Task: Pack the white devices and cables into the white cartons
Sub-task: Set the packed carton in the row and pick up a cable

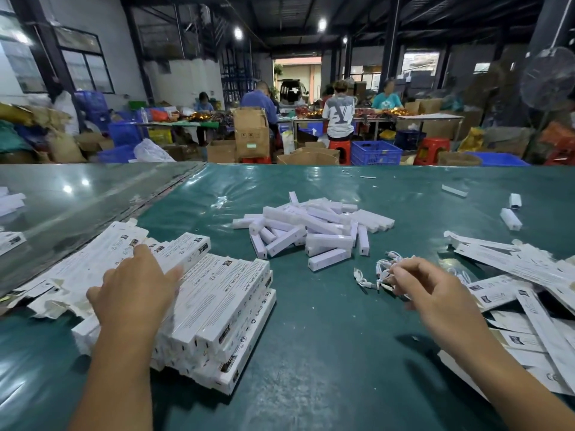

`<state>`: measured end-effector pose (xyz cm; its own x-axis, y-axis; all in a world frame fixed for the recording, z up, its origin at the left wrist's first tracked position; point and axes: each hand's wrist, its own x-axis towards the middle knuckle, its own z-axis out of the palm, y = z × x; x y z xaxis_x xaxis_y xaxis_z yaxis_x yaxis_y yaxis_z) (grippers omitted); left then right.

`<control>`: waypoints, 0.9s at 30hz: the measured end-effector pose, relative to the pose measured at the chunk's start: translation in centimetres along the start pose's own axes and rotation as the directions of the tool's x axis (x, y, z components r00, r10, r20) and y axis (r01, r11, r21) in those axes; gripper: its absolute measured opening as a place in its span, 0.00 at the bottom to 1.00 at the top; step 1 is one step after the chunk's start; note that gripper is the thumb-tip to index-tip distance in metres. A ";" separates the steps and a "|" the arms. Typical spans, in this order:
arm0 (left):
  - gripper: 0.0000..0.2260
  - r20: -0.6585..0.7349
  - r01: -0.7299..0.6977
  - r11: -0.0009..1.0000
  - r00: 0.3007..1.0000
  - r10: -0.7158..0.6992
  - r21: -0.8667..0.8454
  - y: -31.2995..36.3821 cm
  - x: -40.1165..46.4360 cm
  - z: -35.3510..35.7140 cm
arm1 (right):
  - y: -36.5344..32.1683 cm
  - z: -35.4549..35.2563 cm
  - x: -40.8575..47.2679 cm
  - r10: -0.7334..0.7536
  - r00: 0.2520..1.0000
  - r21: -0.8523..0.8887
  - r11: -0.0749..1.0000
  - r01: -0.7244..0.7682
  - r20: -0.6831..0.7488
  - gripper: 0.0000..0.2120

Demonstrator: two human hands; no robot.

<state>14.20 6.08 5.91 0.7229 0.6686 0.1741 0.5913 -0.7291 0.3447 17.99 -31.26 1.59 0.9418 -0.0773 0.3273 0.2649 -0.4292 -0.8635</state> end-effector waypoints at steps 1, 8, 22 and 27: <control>0.27 0.002 -0.003 1.000 1.000 0.003 -0.007 0.1 -0.1 -0.1 | 0.1 -0.3 0.1 -0.051 0.999 -0.122 0.991 0.048 -0.016 0.05; 0.20 -0.429 -0.461 0.852 0.841 0.330 -0.249 5.0 -4.3 0.4 | 0.6 -4.0 1.4 0.178 0.978 -0.805 0.593 -0.017 0.110 0.11; 0.19 0.138 -0.484 0.387 0.472 0.871 -0.785 11.0 -14.8 7.9 | -2.1 -5.1 0.2 0.050 0.903 -0.280 0.957 0.079 0.427 0.11; 0.15 0.334 0.152 0.297 0.400 0.854 -0.943 11.5 -15.0 6.9 | -3.1 -1.6 -1.1 -0.101 0.876 0.435 0.891 -0.132 0.471 0.05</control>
<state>12.63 -13.32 0.85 0.9132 -0.4036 0.0561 -0.0511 0.0231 0.9984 15.83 -31.26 4.51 0.8963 0.3992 0.1932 0.2022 0.0197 -0.9791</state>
